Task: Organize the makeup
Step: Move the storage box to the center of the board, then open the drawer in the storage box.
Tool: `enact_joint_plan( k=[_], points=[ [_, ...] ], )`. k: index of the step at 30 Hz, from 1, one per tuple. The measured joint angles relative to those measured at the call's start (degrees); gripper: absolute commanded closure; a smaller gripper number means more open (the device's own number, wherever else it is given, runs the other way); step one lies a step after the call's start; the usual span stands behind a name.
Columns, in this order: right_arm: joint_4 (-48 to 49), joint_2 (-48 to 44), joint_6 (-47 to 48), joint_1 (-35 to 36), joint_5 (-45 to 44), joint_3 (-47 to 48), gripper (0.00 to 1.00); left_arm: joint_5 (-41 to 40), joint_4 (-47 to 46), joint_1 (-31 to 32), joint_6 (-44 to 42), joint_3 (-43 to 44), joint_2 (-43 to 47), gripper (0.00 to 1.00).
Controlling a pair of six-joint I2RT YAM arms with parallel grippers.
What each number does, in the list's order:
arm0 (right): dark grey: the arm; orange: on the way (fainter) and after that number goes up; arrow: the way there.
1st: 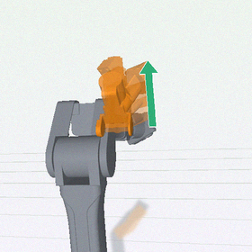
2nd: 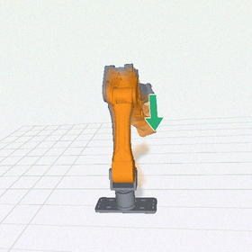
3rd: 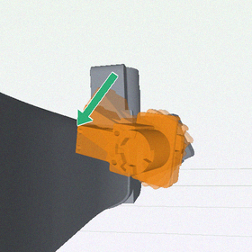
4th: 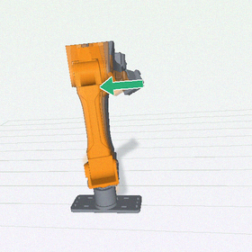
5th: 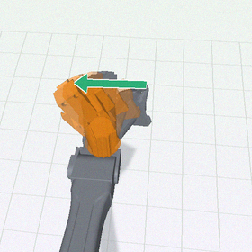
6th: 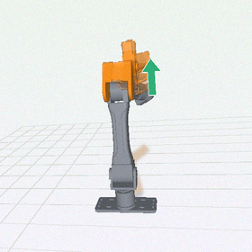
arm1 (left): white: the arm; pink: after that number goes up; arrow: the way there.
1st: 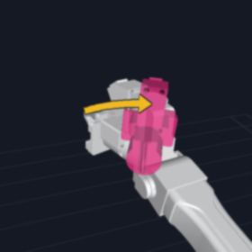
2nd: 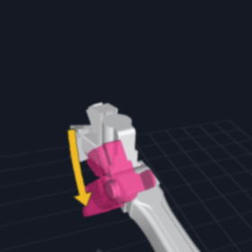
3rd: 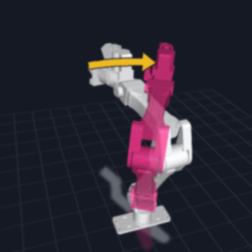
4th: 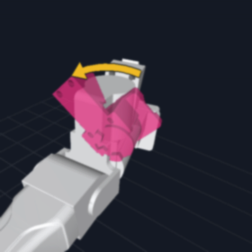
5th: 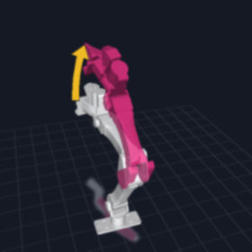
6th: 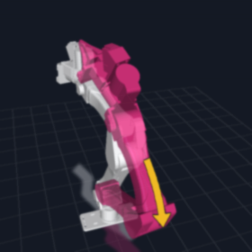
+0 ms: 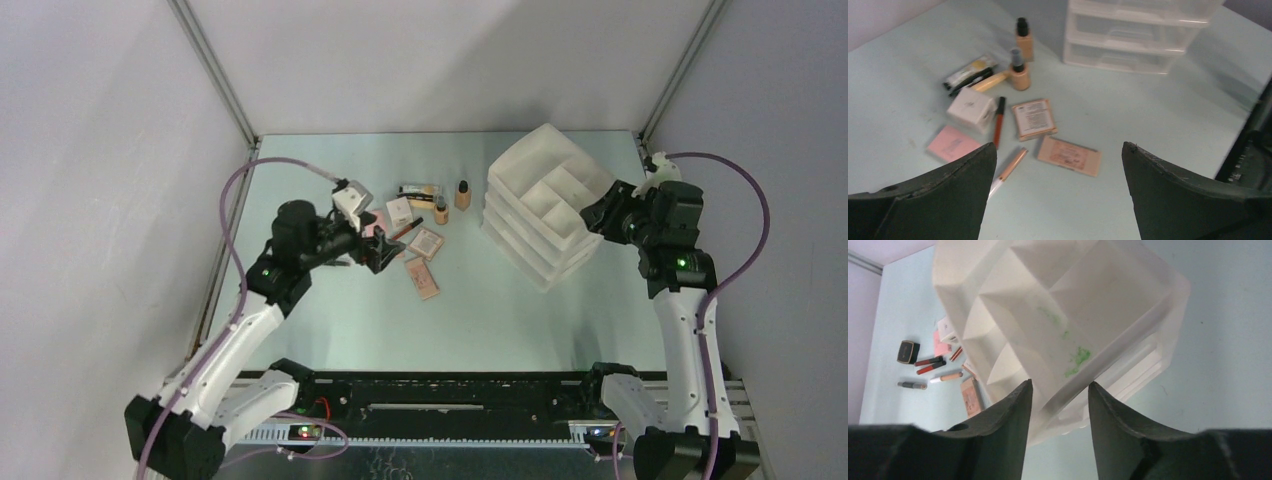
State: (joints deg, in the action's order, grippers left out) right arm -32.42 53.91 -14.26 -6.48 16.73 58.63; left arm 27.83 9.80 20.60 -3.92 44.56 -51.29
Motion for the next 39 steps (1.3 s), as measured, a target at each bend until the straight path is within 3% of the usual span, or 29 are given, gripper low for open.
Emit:
enact_joint_plan(
  k=[5,14,20,25,31,39],
  points=[
    [0.0,-4.0,0.5,0.3,1.0,-0.3,0.23,-0.1,0.1,7.3,4.8,7.3,-8.0,0.0],
    [0.2,-8.5,4.6,-1.8,0.7,-0.3,0.15,2.3,-2.2,19.7,17.7,18.9,-24.1,0.0],
    [2.5,-11.1,10.4,-2.1,0.5,-0.3,0.13,6.8,-12.9,21.5,32.5,19.8,-34.0,0.0],
    [5.2,-8.0,14.5,-2.1,0.6,-0.3,0.13,9.1,-26.0,23.4,46.2,19.8,-41.8,0.03],
    [6.2,-3.7,17.0,-2.3,2.6,-0.3,0.13,10.0,-38.7,23.6,56.3,19.8,-49.4,0.09],
    [9.5,-2.3,18.5,-3.4,4.0,-0.3,0.13,9.7,-50.4,23.6,65.3,19.8,-57.4,0.09]
  ],
)
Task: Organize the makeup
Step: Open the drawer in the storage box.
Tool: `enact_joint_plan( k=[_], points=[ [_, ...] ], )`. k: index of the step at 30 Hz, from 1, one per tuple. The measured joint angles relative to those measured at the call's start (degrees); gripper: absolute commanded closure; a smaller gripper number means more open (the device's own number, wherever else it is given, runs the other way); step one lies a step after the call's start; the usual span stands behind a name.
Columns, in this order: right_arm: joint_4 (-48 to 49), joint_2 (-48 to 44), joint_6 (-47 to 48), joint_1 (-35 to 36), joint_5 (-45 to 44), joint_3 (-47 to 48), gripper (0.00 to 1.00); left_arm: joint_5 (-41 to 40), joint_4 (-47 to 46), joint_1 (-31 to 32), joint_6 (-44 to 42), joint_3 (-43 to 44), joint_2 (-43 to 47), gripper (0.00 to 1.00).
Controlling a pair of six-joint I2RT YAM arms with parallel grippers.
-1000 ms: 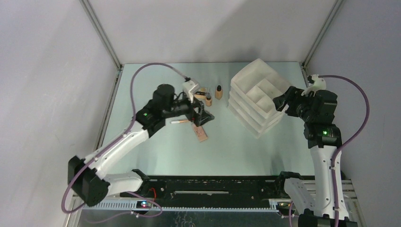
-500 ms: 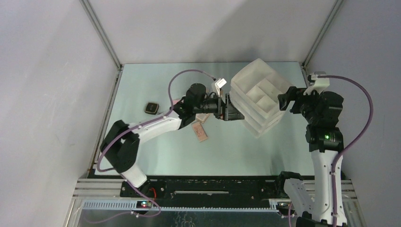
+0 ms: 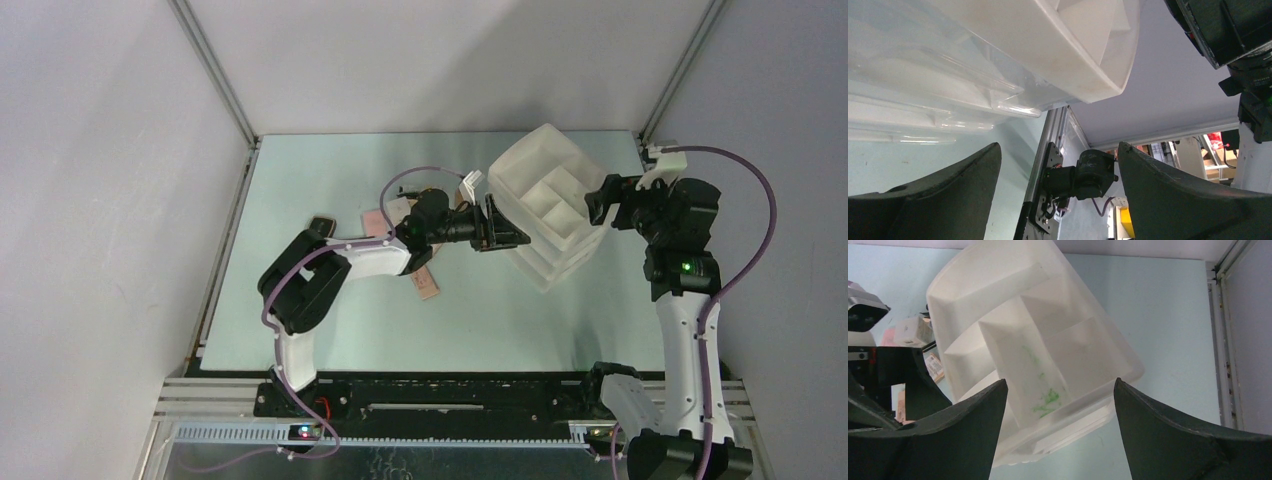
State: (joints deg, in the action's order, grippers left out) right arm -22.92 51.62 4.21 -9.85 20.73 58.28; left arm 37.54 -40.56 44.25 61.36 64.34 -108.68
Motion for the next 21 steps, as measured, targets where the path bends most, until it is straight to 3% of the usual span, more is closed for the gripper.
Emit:
enact_joint_plan(
  k=[7,21],
  points=[
    [2.0,1.5,0.5,-1.4,0.4,0.0,0.14,-2.7,-5.6,0.0,2.6,0.0,-0.8,0.12],
    [6.5,7.6,3.3,-3.4,2.4,0.1,0.18,-7.5,-6.6,0.0,4.3,0.2,-3.2,0.11]
  ],
)
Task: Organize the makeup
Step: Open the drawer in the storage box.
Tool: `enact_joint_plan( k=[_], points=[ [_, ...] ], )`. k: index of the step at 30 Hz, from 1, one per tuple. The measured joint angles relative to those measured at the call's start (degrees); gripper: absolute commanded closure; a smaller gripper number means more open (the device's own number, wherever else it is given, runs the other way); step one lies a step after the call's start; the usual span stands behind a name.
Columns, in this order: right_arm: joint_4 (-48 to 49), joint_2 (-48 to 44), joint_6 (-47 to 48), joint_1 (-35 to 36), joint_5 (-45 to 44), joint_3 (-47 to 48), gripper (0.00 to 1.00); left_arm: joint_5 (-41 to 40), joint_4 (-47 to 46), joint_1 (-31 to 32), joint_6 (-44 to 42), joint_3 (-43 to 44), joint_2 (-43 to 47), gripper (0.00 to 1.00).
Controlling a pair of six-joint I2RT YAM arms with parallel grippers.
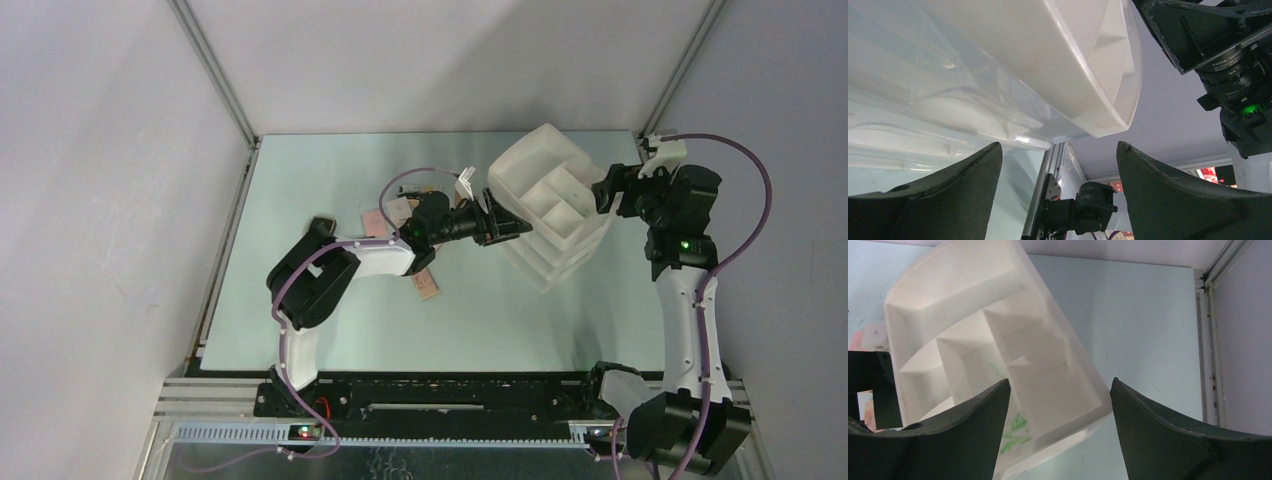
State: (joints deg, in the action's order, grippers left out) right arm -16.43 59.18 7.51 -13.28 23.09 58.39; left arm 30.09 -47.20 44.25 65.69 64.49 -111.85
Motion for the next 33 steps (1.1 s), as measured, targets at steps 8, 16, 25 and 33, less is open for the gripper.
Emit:
enact_joint_plan(
  k=[8,16,25,33],
  points=[
    [0.9,4.4,1.1,-1.0,1.7,1.6,0.25,0.1,-1.2,0.0,1.5,1.0,-0.5,0.12],
    [0.3,7.4,3.0,-1.4,2.8,3.2,0.38,0.2,-1.6,0.0,2.0,1.1,-0.5,0.11],
    [-2.5,6.3,2.3,-2.1,2.1,3.4,0.55,0.2,0.9,0.0,3.3,3.3,-0.6,0.11],
    [-6.6,3.8,-0.2,-2.3,0.1,3.6,0.58,0.2,1.0,-0.1,4.1,3.5,-0.8,0.11]
  ],
)
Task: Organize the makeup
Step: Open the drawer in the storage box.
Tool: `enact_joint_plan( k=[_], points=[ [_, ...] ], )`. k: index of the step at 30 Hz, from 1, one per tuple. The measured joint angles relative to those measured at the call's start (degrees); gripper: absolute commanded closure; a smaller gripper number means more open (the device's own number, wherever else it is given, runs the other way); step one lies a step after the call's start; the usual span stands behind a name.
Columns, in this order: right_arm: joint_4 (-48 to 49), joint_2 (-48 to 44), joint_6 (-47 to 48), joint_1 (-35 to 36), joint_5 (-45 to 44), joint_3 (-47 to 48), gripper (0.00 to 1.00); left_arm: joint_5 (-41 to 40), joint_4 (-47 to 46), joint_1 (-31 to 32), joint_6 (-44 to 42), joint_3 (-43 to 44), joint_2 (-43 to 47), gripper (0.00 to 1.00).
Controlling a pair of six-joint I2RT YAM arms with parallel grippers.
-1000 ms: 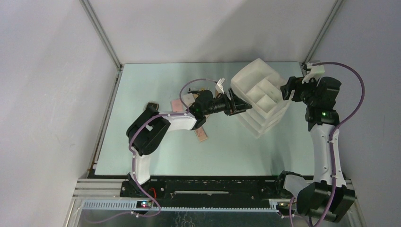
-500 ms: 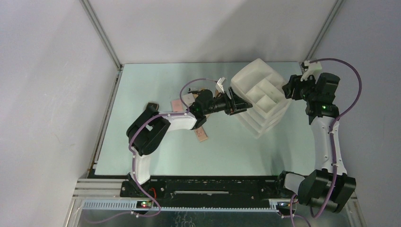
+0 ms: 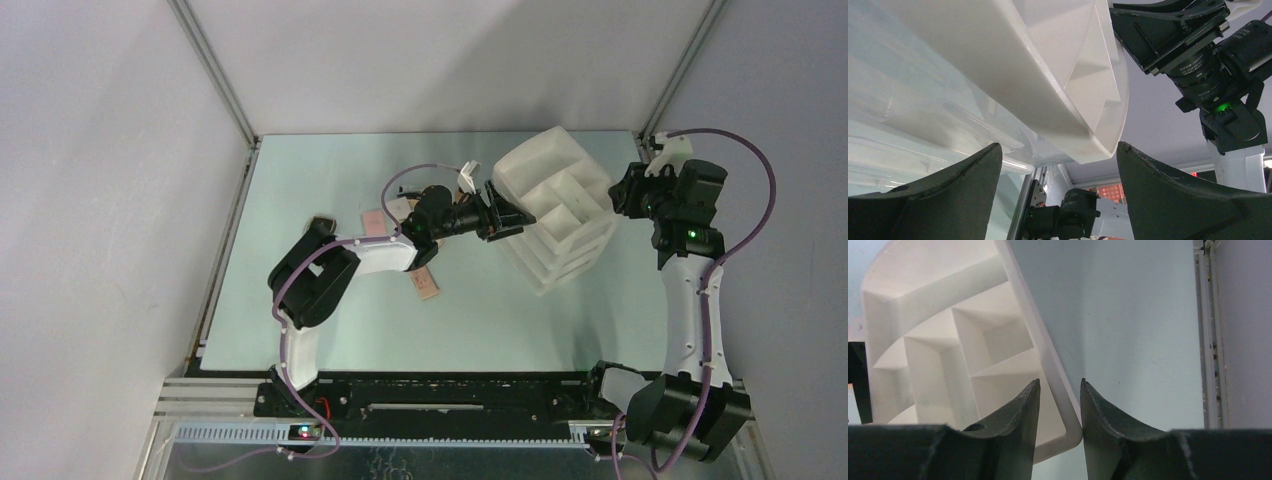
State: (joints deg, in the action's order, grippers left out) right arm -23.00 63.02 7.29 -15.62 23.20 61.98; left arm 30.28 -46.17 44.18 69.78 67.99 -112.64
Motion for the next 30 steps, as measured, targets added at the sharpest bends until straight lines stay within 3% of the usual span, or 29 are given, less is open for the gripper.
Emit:
enact_joint_plan(
  k=[30],
  points=[
    [-1.6,-0.8,-0.8,0.0,-0.5,0.0,0.55,1.4,-5.0,0.1,4.4,-2.6,0.0,0.11]
  ],
)
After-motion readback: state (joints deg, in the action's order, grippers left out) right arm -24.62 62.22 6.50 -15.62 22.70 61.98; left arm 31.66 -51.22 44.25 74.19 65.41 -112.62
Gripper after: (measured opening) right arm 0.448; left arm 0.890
